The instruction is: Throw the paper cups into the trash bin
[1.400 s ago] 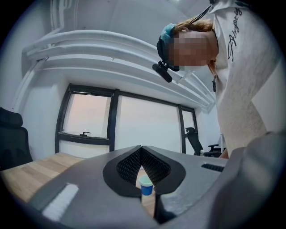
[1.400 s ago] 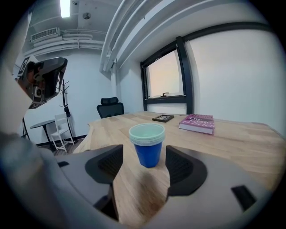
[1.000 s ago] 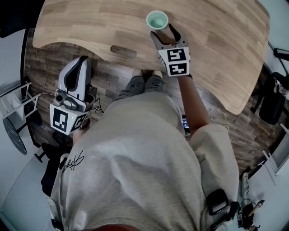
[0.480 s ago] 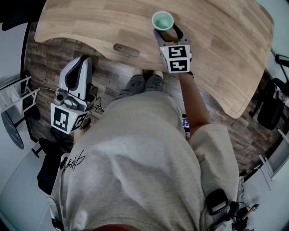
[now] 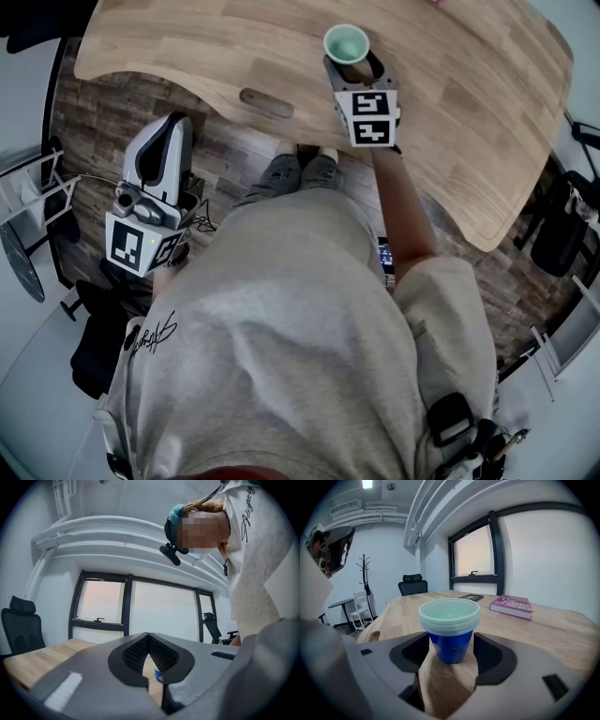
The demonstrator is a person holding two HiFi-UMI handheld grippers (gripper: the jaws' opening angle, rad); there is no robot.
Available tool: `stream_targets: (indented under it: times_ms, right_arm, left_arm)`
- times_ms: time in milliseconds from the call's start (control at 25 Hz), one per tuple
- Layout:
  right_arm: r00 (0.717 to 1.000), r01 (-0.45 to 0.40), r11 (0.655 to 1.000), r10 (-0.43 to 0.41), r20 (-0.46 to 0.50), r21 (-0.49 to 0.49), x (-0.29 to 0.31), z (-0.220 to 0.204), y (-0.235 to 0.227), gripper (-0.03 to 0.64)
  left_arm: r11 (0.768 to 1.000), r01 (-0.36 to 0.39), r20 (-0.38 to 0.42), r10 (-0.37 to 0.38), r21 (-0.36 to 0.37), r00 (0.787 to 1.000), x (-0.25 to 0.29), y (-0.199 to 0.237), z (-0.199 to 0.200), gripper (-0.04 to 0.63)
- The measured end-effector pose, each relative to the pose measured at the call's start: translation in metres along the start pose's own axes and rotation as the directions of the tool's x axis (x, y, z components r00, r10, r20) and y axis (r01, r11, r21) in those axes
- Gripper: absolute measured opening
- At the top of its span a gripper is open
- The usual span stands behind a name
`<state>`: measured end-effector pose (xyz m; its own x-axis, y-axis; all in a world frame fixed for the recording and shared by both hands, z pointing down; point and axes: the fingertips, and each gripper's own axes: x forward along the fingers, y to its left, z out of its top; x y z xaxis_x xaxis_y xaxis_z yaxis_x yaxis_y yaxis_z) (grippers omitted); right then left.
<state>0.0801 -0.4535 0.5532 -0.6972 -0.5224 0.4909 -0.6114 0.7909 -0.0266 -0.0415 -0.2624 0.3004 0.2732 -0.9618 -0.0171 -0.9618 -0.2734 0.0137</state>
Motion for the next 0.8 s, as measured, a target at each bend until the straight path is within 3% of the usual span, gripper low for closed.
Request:
stream_targets:
  times_ms: [800]
  right_arm:
    - [1.0,-0.021,1.0,0.021,0.023,-0.018,0.0023,0.0051,0.0009,0.272]
  left_arm:
    - [0.998,-0.056,0.011,0.056,0.006,0.998,-0.0083,0.0015,0.001,0.003]
